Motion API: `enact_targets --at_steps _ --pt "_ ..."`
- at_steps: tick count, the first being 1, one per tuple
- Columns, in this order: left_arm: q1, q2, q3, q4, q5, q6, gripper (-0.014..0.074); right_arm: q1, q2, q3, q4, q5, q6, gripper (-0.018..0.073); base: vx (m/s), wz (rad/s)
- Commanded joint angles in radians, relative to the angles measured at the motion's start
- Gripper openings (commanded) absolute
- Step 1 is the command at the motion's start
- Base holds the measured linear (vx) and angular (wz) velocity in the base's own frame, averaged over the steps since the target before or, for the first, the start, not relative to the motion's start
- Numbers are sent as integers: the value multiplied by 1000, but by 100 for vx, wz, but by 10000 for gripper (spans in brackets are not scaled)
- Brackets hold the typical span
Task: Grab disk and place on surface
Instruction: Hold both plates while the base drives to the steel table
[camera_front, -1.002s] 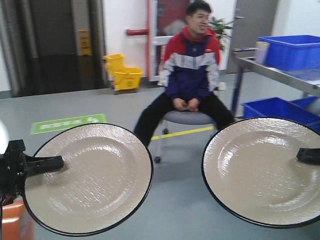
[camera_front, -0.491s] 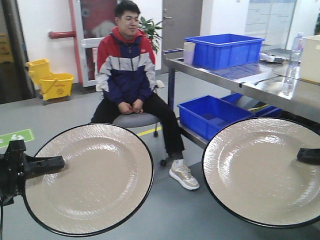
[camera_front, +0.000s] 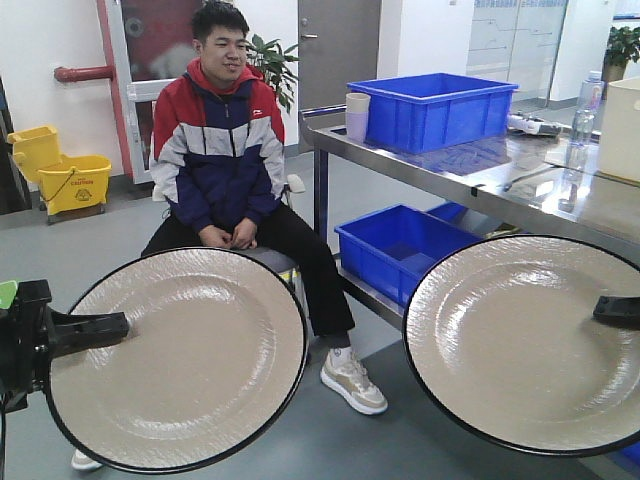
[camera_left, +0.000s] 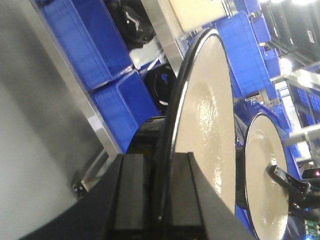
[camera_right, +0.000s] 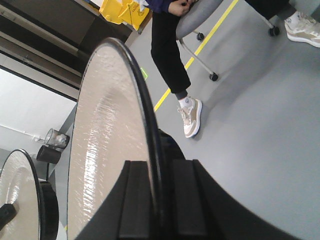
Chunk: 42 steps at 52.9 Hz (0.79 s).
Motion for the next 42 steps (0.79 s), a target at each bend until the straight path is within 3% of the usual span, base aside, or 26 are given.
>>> enact_targets --at_steps 1,42 --pt "-3 -50 -29 -168 73 -14 -8 -3 -35 -31 123 21 6 -9 42 3" --pt "-3 -50 -29 -167 73 -14 -8 -3 -35 -31 123 21 6 -9 47 -10"
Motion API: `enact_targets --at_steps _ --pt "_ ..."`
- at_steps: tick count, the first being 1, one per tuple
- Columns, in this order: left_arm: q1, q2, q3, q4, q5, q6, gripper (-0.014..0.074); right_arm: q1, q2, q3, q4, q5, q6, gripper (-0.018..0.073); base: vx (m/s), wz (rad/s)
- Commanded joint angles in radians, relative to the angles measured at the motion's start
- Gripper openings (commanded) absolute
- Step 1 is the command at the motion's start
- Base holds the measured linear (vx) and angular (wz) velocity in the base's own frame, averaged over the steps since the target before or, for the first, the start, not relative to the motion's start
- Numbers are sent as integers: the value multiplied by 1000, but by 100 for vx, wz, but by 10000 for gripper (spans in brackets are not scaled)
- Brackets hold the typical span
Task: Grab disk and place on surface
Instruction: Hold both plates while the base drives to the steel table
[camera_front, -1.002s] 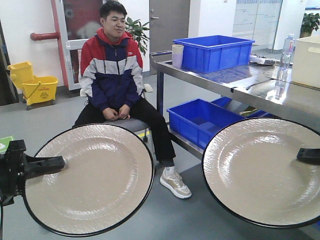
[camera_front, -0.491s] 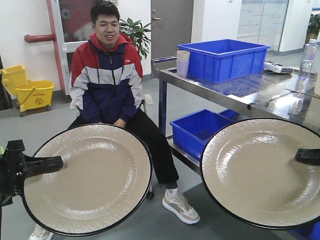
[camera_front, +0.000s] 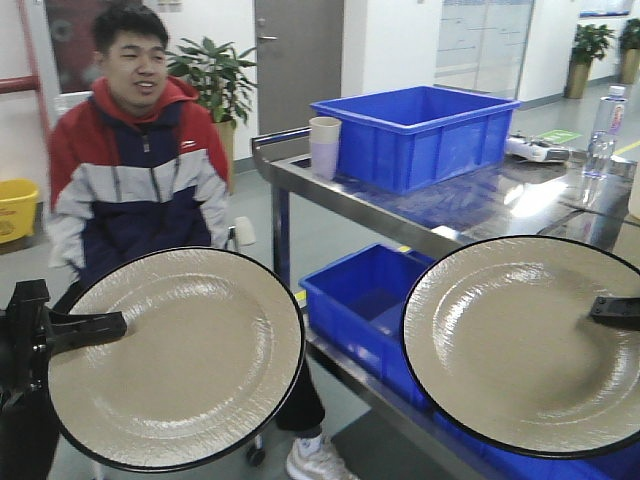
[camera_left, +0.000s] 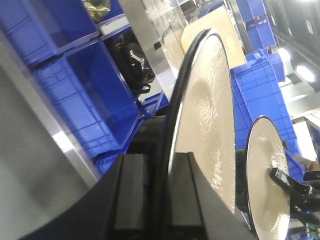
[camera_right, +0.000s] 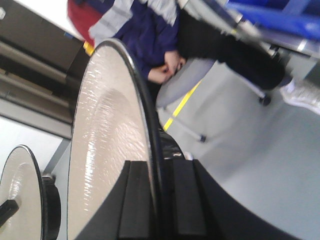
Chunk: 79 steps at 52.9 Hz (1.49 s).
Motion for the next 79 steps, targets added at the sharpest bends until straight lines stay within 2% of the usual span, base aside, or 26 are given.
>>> enact_targets --at_steps 1,28,79 --pt "-3 -50 -29 -167 75 -14 -8 -3 -35 -31 123 14 6 -9 47 -29" --pt "-3 -50 -29 -167 74 -14 -8 -3 -35 -31 123 14 6 -9 41 -38" --pt "-3 -50 -29 -167 74 -14 -8 -3 -35 -31 123 12 6 -9 26 -58"
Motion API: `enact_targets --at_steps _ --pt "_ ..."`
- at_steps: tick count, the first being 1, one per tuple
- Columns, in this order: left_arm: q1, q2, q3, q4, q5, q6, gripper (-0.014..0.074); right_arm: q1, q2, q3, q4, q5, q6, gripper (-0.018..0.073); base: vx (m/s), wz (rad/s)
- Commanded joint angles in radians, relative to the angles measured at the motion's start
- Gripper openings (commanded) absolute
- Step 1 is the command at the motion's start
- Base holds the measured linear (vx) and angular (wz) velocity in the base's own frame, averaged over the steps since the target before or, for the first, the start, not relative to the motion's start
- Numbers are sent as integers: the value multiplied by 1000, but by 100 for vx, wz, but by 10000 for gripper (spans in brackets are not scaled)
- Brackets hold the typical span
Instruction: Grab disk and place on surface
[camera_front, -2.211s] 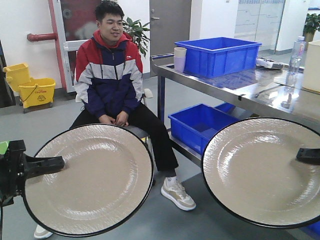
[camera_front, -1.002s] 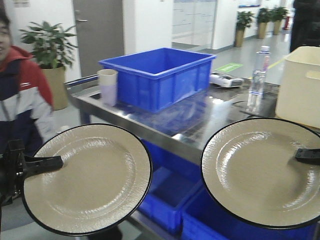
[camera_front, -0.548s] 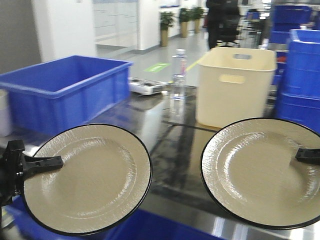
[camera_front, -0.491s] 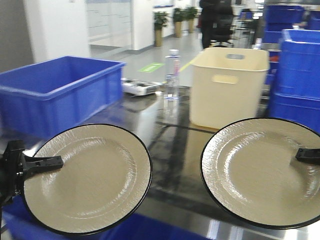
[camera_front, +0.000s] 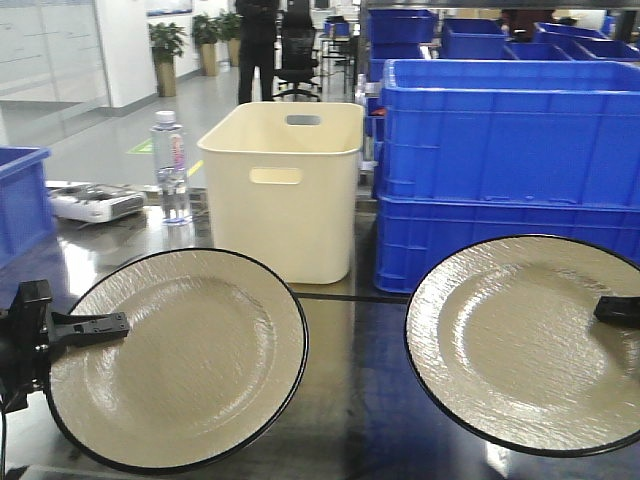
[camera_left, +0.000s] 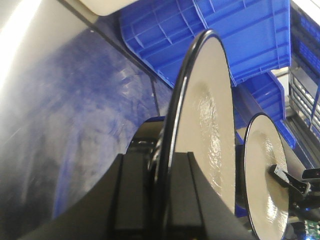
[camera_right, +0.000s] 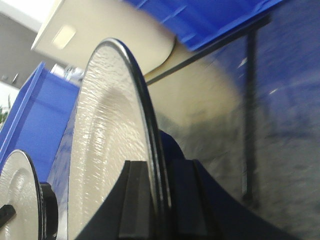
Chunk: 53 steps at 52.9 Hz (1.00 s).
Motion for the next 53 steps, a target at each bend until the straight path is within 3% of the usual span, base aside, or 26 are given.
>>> enact_targets --at_steps 1,53 --pt "-3 -50 -29 -167 73 -14 -8 -3 -35 -31 123 23 6 -9 15 -29" --pt "-3 -50 -29 -167 73 -14 -8 -3 -35 -31 124 23 6 -9 3 -7"
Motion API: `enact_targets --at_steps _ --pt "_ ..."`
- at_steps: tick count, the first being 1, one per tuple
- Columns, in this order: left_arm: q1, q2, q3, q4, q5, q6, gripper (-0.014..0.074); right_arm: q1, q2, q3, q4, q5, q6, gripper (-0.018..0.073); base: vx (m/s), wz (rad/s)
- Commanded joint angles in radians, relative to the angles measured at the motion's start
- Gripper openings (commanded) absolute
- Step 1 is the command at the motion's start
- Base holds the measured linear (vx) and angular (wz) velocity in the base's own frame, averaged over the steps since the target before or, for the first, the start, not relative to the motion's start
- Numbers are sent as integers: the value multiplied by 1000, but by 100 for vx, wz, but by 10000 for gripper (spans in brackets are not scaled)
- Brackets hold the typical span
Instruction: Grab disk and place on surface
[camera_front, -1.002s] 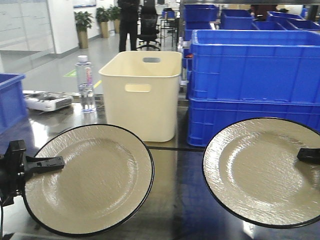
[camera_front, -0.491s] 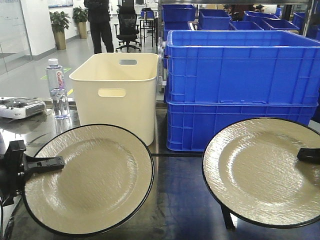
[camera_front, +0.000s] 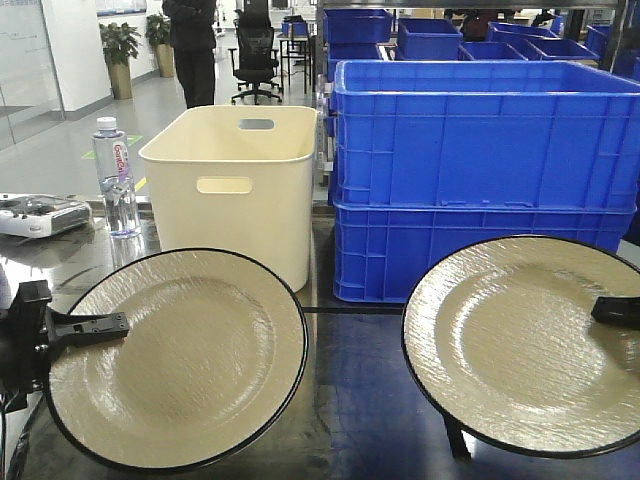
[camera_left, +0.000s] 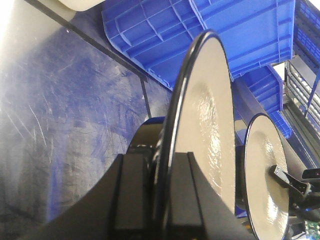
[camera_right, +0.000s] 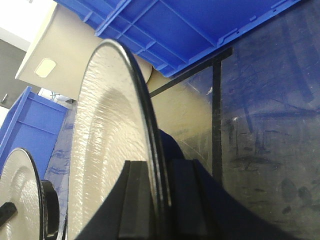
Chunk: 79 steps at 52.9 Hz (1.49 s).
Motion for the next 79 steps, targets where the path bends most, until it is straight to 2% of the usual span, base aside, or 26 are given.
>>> enact_targets --at_steps 1,15,27,31,36,41,50,56,62,71,79 --pt "-3 -50 -29 -167 73 -14 -8 -3 -35 -31 124 19 6 -9 0 0" --pt "-4 -50 -29 -171 59 -14 -8 -3 -35 -31 138 10 6 -9 0 0" --pt "-21 -47 -29 -176 25 -14 -6 -3 -35 -31 192 -18 5 -9 0 0" --pt "-60 -44 -29 -176 -40 -14 -4 -3 -35 -31 221 -30 5 -9 0 0" --pt "-133 -25 -36 -176 -151 -14 -2 -3 -35 -31 257 -33 4 -9 0 0" --pt "-208 26 -91 -176 -212 -14 -2 -3 -35 -31 281 -33 1 -9 0 0" --pt "-309 158 -216 -172 -231 -14 -2 -3 -35 -31 281 -33 -1 -9 0 0" --pt "-345 236 -271 -171 -257 -11 0 -3 -35 -31 281 -33 -1 -9 0 0" --pt "-371 289 -306 -171 -278 27 12 -3 -35 -31 281 -33 -5 -9 0 0" --pt "-397 320 -317 -176 -336 96 97 -3 -35 -31 281 -27 -5 -9 0 0" --pt "-400 322 -317 -167 -337 110 272 -3 -35 -31 281 -26 -25 -9 0 0"
